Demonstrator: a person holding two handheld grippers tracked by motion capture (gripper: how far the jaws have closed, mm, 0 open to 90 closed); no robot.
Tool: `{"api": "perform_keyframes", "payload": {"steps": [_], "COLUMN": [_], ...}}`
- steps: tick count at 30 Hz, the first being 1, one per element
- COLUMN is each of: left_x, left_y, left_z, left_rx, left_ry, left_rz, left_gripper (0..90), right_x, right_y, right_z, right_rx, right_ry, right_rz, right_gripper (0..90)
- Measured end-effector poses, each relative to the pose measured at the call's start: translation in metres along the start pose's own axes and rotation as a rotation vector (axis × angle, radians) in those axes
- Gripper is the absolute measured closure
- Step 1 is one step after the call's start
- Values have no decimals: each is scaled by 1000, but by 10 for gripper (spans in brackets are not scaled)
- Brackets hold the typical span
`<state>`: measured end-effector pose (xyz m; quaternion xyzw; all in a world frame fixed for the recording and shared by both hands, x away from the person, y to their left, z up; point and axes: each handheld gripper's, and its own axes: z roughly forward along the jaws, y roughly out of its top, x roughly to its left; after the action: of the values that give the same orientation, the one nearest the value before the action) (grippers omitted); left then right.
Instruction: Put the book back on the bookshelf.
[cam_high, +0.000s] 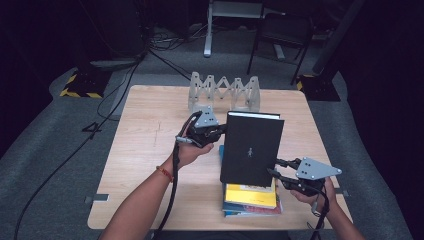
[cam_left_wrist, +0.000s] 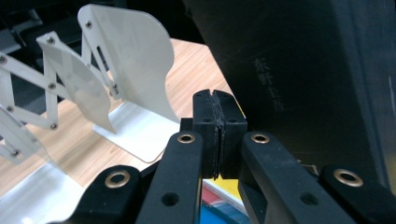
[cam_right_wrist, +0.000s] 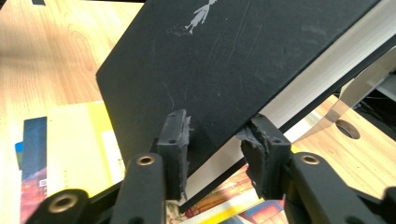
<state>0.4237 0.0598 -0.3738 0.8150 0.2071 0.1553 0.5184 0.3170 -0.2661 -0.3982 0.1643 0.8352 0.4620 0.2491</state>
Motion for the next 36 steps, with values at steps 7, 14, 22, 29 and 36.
{"api": "perform_keyframes", "payload": {"steps": [7,14,22,29,36], "left_x": [-10,-16,-25,-20,-26], "left_y": [11,15,-1,-28,-57], "left_z": [-4,-9,-19,-38,-48], "left_rx": [-10,-20,-35,-48,-32], "left_ry": [-21,7,-11,-14,-50], "left_rz": [13,7,7,-39,-32], "left_gripper": [868,830,653,495,392], "right_x": [-1,-6,-2,2,2], "right_y": [0,-5,-9,-6,-7], "right_z": [-4,-5,-4,-3,-3], "right_rx": [5,-12,-3,7,-2], "right_ry": [-11,-8,-1,-1,-4], "right_rz": [-3,43,43,45,46], "right_gripper": [696,753,799,804,804]}}
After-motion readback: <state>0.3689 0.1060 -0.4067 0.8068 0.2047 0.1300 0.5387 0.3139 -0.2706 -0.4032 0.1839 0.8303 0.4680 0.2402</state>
